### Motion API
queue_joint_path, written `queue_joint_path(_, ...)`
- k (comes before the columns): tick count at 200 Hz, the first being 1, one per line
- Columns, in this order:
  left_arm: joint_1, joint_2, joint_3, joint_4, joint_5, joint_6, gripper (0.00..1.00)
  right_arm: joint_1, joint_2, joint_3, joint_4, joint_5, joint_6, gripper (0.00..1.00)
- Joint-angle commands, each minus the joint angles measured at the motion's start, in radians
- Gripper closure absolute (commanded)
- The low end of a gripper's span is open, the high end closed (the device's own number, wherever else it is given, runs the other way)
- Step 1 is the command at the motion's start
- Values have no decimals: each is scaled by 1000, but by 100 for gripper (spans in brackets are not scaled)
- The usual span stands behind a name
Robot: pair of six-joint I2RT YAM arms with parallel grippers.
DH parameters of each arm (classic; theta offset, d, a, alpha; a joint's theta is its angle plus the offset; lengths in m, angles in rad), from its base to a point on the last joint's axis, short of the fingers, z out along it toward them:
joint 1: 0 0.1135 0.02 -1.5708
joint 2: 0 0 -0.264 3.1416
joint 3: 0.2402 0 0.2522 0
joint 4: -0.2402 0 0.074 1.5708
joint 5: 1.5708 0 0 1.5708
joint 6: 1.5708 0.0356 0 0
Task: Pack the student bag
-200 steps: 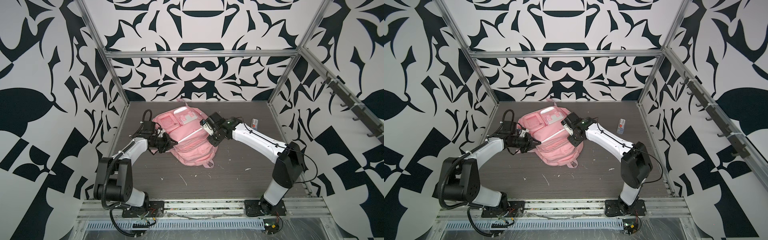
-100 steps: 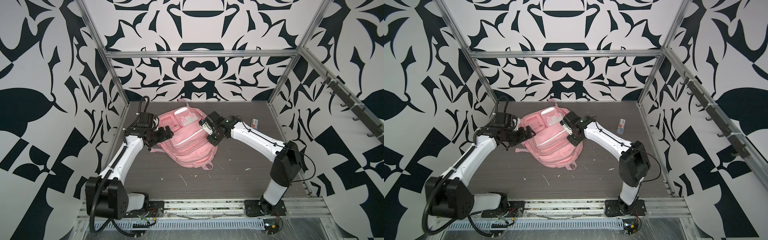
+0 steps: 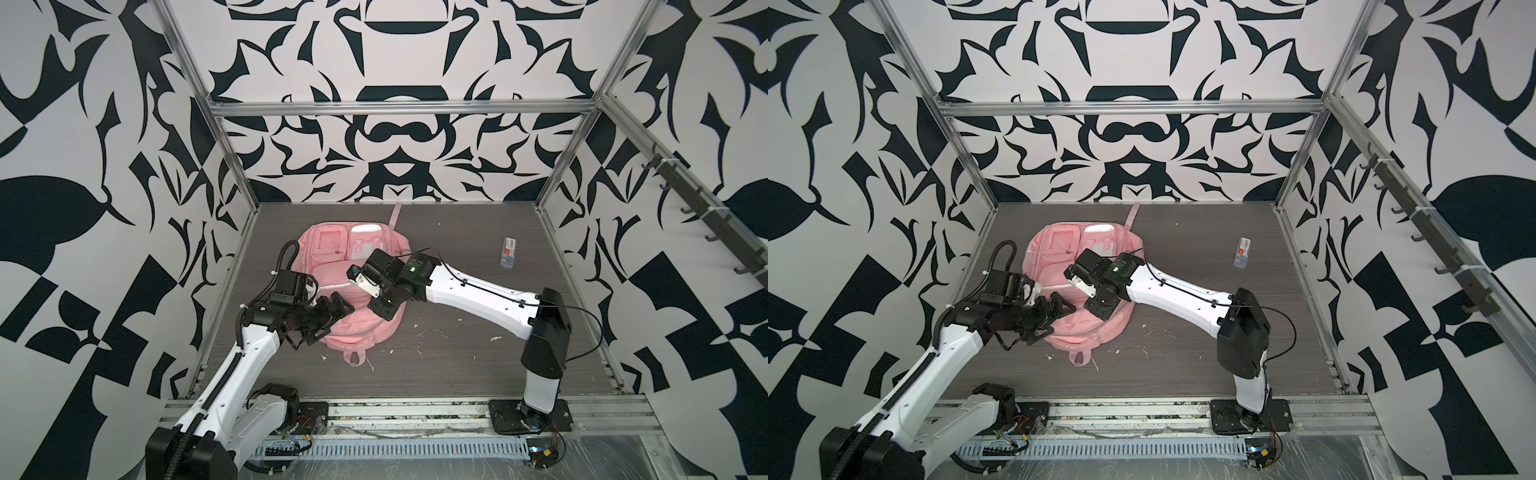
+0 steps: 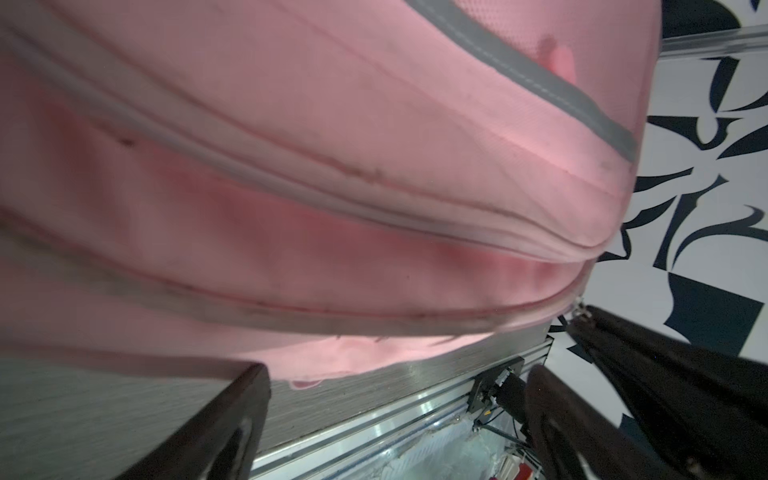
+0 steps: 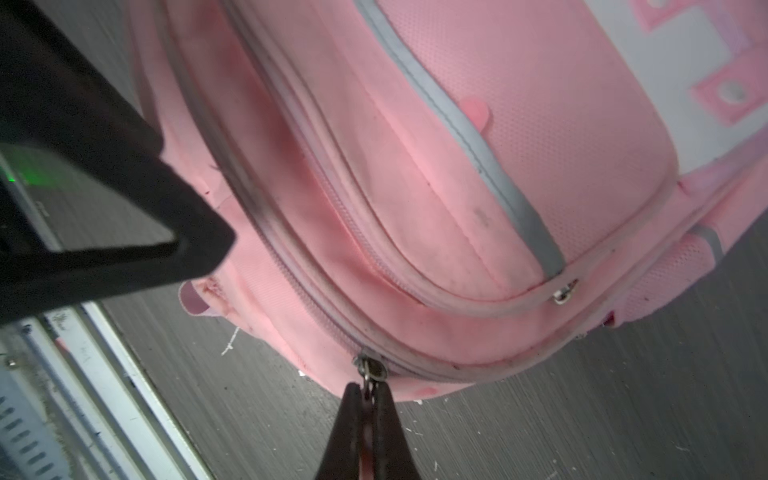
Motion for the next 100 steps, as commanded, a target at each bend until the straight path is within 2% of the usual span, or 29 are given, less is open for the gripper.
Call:
queue_joint_path(1,3,-6,-28,62,15,-104,1,4,-72,-13,99,-97,29,100)
queue_joint_path(15,4,-14,-55,127,-1,-159,0,9,-91,-41,118,-121,29,100)
queue_joint_path(38,5,4,-113,254,-13,-270,7,10,-143,-123,188,-166,40,100)
queue_joint_path(56,6,35,-139,322,-5,-318,40,11,-152,-150,195,-161,52,100)
queue_joint_path(67,6,49,-131,309,-7,-305,55,13,-153,-156,185,-154,52,100)
queue_joint_path(100,41,26,-118,239,-40,-247,78,12,-215,-220,242,-136,54,100)
